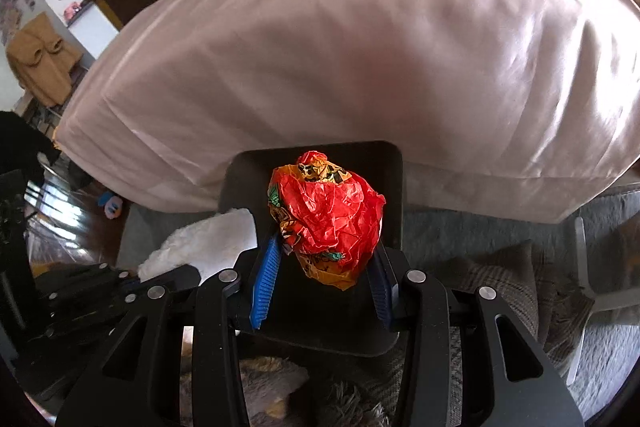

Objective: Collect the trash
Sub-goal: 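Carry both items over the bin and open the right tool to drop the red wrapper, then open the left tool over the bin to release the white paper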

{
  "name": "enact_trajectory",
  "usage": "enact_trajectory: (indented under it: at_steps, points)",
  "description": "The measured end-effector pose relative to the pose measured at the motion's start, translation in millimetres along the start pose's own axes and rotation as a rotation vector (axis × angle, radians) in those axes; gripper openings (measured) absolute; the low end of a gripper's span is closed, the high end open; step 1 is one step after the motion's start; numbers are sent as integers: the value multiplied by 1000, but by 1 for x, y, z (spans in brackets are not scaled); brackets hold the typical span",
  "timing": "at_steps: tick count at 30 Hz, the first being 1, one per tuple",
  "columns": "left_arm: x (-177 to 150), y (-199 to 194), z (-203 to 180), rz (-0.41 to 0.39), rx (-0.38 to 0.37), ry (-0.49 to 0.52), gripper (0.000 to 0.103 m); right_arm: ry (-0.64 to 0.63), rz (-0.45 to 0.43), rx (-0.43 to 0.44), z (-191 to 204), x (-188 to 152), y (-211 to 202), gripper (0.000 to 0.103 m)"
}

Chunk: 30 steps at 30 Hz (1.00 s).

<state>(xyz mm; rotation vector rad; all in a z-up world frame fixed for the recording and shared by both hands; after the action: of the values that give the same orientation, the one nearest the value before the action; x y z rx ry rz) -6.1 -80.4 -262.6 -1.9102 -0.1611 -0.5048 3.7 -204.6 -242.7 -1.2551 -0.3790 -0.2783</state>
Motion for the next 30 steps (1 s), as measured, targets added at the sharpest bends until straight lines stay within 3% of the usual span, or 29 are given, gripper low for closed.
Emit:
enact_trajectory:
  at_steps: [5, 8, 11, 16, 19, 25, 30]
  points:
    - [-3, 2, 6, 13, 16, -6, 7, -7, -8, -8, 5, 6, -2, 50]
    - [-2, 0, 8, 15, 20, -17, 20, -4, -16, -4, 6, 9, -3, 65]
    - [-2, -2, 11, 10, 27, -24, 30, 3, -29, -4, 4, 13, -7, 67]
    - [4, -6, 16, 4, 34, -49, 74, 33, -76, -15, -8, 25, -23, 70]
    - [4, -3, 14, 22, 18, -45, 84, 50, -107, -23, -17, 31, -33, 71]
    - [4, 1, 12, 24, 36, -26, 94, 58, -111, -27, -22, 35, -34, 71]
    - [3, 4, 9, 34, 55, 1, 95, 56, -97, -21, -22, 35, -30, 71]
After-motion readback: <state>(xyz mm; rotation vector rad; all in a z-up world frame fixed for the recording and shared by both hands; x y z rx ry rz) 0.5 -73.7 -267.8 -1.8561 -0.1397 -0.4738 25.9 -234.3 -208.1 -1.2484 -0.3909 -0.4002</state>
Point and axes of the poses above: each gripper's, at about its wrist camera, not at the fingertips, and y roughly the way its jaws point, z to its left, x to its top, the point moved 7 cm from there along y, roughly the way its jaws point, and after that the axes turned 2 degrees about -x, right-handed, at the moved point
